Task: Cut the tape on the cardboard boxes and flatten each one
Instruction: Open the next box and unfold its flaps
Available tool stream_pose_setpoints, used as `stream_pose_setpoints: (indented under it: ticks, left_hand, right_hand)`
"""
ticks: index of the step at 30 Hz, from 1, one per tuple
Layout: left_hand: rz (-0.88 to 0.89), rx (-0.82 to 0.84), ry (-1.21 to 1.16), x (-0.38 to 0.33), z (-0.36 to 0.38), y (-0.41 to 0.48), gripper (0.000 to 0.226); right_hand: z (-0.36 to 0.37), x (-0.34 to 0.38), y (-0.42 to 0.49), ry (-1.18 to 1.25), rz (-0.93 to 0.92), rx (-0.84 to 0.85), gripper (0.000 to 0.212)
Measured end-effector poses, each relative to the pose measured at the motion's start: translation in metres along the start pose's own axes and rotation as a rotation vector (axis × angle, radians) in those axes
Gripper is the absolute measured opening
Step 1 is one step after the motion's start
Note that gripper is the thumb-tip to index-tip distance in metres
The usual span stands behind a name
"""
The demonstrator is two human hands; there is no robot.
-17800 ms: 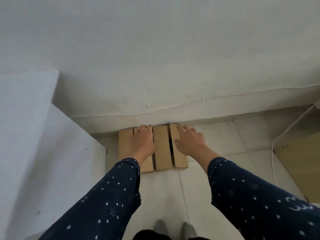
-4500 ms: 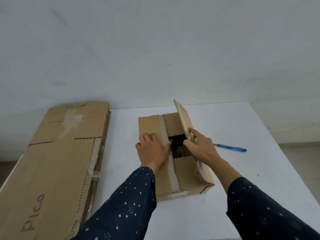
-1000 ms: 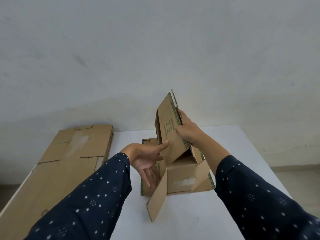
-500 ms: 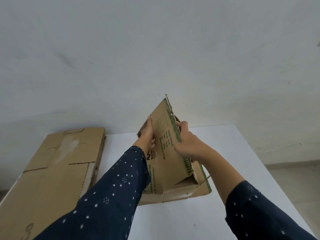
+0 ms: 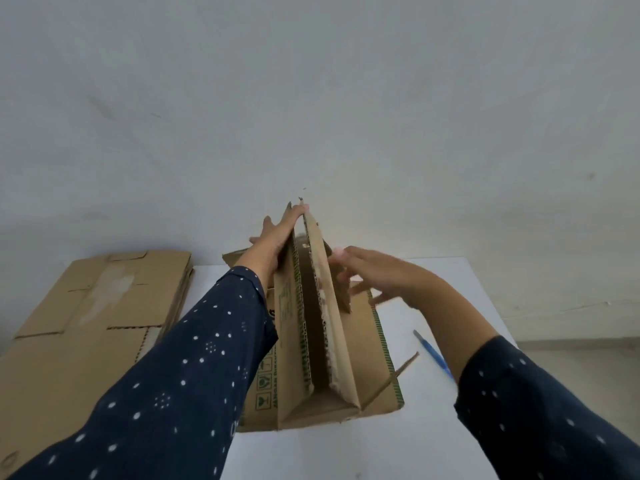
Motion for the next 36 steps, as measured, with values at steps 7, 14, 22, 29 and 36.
stream_pose_setpoints:
  ticks: [7,14,22,29,36]
  left_hand:
    - [0.068,0.002,-0.068,-0.005,0.004,0.009,0.091]
    - [0.085,0.070,0.072,0.001,0.013,0.005,0.073]
    - [-0.151,0.449,0.395,0.064,0.017,-0.028,0.060]
    - [-0.142,0.216,1.198,0.148,-0.023,-0.026,0.062]
    - [0.436,-0.044,1.554,0.194,0.014,-0.020,0.053]
  right_hand:
    - [0.016,-0.044,0.103,-0.443,-0.112,-0.037,0.070]
    - [-0.040,-0.057,0.161,-0.695,-0.153,-0.096,0.050]
    - [-0.025,-0.059,0.165,-0.386,-0.016,0.135,0.014]
    - [0.075,-0.098,0.119,-0.637,-0.023,0.075,0.017]
    - [0.132,-0.146,0.086,-1.155,-0.079,-0.127,0.059]
Point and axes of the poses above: each hand's wrist, its own y-axis towards the middle knuckle, its own z-axis out of the palm, x = y × z, the point moved 10 cm from there along y, towards the middle knuckle, and after that the axes turned 11 degrees about -x, right-handed, at the moved point
